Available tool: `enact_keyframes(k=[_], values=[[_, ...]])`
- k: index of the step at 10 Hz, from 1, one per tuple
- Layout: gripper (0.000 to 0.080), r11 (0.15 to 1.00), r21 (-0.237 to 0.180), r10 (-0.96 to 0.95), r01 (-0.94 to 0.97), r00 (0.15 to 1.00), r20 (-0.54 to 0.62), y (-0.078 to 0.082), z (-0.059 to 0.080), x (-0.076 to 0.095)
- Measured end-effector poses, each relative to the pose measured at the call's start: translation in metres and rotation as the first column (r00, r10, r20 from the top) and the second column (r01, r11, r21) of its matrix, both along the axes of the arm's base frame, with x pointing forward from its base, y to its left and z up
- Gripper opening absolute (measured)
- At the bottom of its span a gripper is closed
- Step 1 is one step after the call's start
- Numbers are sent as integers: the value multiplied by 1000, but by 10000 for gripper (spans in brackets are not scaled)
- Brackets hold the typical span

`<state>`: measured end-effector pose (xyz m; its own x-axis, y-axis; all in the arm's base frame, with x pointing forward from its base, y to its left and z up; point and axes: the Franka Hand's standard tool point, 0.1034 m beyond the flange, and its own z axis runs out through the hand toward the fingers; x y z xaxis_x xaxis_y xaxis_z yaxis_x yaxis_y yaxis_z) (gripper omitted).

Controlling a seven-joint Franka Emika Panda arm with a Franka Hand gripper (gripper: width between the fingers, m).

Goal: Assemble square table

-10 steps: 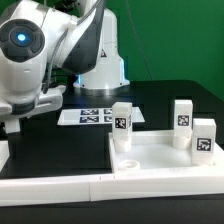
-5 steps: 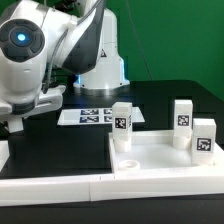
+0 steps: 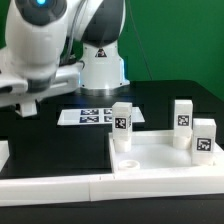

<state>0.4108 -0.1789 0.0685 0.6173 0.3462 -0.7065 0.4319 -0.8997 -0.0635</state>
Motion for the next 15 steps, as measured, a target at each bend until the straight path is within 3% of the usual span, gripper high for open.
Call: enact_keyframes(k=[1,2,3,4,5,6,7,9,10,15], values=[[291,1000,5,-5,5,1000,22,-3,8,3],[291,1000,1,-27,26,1000,16,-12,8,-7],[291,1000,8,-23,23,999,39,-14,6,-4],[291,999,48,-11,5,993,120,-13,5,5],[291,998,63,-25,15,987,160,-11,7,3],[291,995,91,-69,51,975,212,8,15,12],[291,986,138,-127,92,955,269,38,30,30],[291,975,148,-211,166,903,375,82,74,84],[291,977,154,-199,146,887,416,91,91,104],[291,971,228,-209,71,714,668,83,82,111]])
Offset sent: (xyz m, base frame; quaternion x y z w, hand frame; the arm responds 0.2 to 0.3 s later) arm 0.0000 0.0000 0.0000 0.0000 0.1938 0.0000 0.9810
